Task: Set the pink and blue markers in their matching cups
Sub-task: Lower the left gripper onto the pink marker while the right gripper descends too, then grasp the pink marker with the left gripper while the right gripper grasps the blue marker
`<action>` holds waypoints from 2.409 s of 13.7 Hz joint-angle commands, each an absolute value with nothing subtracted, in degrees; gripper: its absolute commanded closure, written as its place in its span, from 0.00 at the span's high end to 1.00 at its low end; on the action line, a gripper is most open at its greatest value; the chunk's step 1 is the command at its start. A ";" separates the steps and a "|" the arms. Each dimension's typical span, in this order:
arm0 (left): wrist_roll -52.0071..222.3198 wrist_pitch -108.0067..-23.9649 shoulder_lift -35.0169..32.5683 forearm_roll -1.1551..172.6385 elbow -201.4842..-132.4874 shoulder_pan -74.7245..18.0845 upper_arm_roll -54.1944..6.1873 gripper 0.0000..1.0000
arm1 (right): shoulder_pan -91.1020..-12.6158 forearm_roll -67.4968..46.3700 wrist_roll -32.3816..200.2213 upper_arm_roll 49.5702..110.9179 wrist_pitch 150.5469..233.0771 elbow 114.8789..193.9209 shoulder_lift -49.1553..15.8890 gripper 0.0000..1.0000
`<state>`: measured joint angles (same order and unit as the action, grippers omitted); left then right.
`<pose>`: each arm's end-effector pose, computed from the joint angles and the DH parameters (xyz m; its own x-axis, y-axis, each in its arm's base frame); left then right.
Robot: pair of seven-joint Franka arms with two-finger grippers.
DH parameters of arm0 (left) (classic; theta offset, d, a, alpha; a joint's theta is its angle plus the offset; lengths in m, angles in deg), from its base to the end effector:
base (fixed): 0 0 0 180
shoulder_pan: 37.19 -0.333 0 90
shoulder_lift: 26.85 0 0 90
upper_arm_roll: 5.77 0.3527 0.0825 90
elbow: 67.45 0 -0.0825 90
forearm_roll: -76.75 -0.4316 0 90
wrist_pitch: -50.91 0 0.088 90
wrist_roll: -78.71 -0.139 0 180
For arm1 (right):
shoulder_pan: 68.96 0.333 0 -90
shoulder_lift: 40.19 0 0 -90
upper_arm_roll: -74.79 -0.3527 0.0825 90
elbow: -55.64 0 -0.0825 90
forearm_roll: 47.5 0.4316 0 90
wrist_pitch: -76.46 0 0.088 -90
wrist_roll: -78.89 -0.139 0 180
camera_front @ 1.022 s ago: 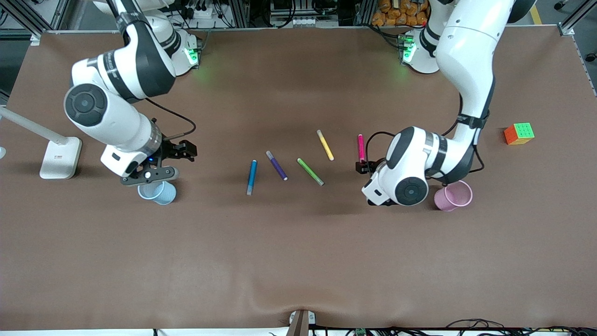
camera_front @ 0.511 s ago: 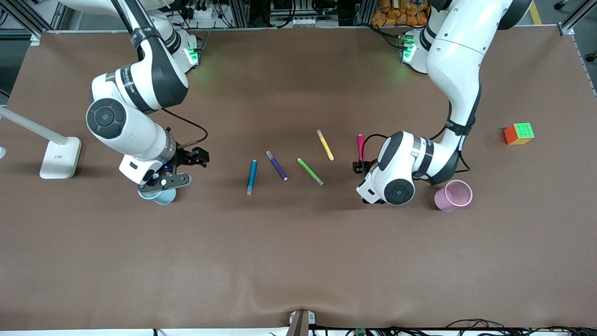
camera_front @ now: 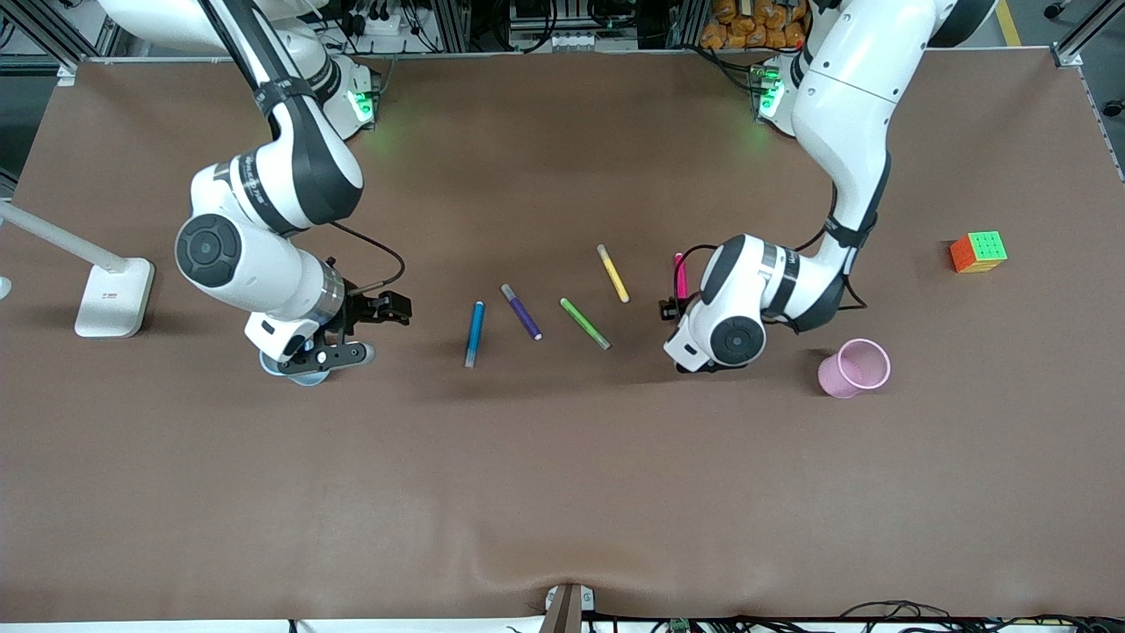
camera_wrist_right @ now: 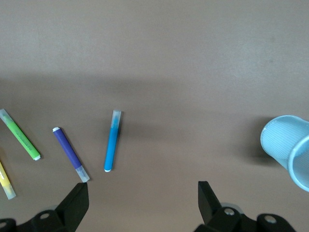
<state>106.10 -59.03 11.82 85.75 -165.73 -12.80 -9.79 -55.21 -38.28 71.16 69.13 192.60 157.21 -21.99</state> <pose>0.5706 -0.3249 0.1365 0.8754 0.0865 -0.4756 0.0564 -0.9954 -0.0774 0.6417 0.2363 0.3577 0.9872 0.1307 -0.0911 0.1152 -0.9806 -0.1587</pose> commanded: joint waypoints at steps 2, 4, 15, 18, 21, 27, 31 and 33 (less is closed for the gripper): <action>107.62 -60.62 8.67 85.54 -170.19 -12.50 -10.33 0.72 | -53.84 -37.30 70.28 69.26 194.66 156.80 -20.41 1.00; 108.15 -60.71 8.58 85.54 -170.72 -12.50 -10.69 0.69 | -52.97 -37.30 70.27 69.35 196.42 156.80 -19.18 1.00; 108.15 -64.57 10.16 85.54 -170.72 -12.32 -10.78 0.34 | -48.84 -37.48 67.39 69.52 210.31 156.80 -10.83 1.00; 109.54 -64.84 10.07 85.54 -170.72 -12.15 -10.69 0.07 | -47.17 -38.00 59.93 69.61 210.49 156.89 -10.04 1.00; 112.45 -65.01 9.46 84.66 -170.55 -11.09 -10.43 0.00 | -45.58 -38.18 56.48 69.87 210.40 157.33 -8.55 1.00; 120.72 -64.14 5.34 78.42 -167.91 -11.18 -9.72 0.00 | -43.29 -42.74 51.66 70.22 214.26 158.91 -6.00 1.00; 120.28 -61.50 -0.38 78.07 -166.85 -16.00 -9.19 0.00 | -42.85 -50.12 42.52 70.14 214.35 158.04 -3.63 1.00; 120.54 -61.50 -2.49 78.07 -166.33 -17.59 -9.11 0.00 | -42.94 -50.66 42.24 70.14 214.44 157.16 -2.84 1.00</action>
